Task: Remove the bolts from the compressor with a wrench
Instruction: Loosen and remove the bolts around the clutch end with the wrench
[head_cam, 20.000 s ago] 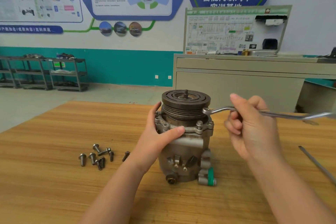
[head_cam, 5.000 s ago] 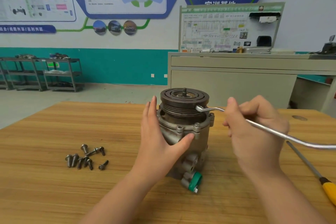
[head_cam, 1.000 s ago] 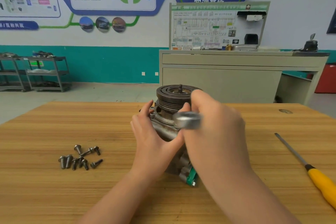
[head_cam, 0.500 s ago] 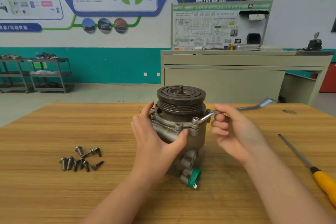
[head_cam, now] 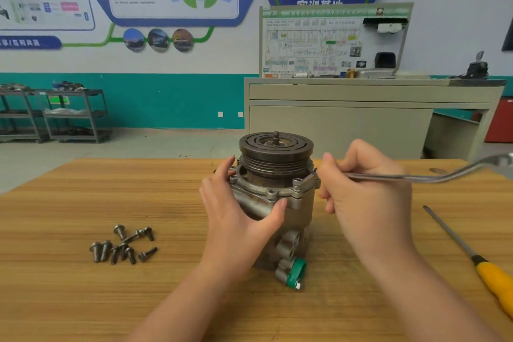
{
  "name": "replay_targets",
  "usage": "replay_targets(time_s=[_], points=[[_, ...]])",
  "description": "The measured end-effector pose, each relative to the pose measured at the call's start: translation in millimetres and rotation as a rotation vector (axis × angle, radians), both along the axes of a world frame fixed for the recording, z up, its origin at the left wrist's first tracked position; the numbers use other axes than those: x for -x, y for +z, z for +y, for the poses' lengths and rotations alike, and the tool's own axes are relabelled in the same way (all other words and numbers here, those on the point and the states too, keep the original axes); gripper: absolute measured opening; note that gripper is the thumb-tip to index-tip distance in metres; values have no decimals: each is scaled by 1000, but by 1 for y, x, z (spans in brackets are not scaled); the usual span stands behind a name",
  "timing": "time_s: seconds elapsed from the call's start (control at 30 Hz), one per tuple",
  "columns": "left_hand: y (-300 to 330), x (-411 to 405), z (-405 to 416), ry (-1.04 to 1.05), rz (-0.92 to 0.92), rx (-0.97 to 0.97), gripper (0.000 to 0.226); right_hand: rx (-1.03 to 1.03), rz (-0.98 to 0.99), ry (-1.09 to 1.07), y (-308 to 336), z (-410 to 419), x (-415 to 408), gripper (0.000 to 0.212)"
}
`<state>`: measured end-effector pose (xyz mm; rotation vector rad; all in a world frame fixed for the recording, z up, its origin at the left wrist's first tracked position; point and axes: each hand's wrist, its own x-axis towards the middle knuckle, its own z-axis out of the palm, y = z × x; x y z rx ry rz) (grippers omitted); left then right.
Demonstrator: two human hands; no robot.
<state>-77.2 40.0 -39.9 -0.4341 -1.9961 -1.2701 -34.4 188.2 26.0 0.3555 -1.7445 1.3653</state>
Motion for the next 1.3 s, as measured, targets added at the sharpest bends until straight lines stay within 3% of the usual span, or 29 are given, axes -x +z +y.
replay_targets(time_s=[0.2, 0.27, 0.33, 0.43, 0.57, 0.63, 0.7, 0.83, 0.93, 1.07, 1.3], points=[[0, 2, 0, 9, 22, 0, 87, -380, 171, -197, 1, -26, -16, 58], [0, 1, 1, 24, 34, -18, 88, -506, 157, -257, -4, -34, -21, 51], [1, 0, 2, 27, 31, -37, 87, -497, 98, -298, -11, -32, -22, 40], [-1, 0, 0, 14, 40, -19, 86, -58, -142, -126, -17, -18, -22, 25], [-1, 1, 0, 2, 22, -10, 88, 586, -445, 539, -11, 16, -4, 28], [-1, 1, 0, 4, 15, -5, 89, 760, -598, 705, -5, 25, 12, 24], [-1, 1, 0, 4, 17, 0, 89, 809, -662, 761, 0, 27, 26, 28], [-1, 1, -1, -7, 33, 16, 85, 759, -389, 733, 14, 37, 33, 36], [-1, 1, -1, 2, 24, 22, 85, 494, -168, 494, 18, 36, 23, 45], [-2, 2, -1, 10, 38, 13, 85, 160, -50, 87, 8, 21, 12, 44], [0, 1, 0, 8, 8, 11, 87, -56, 21, -80, -2, 2, 2, 42]])
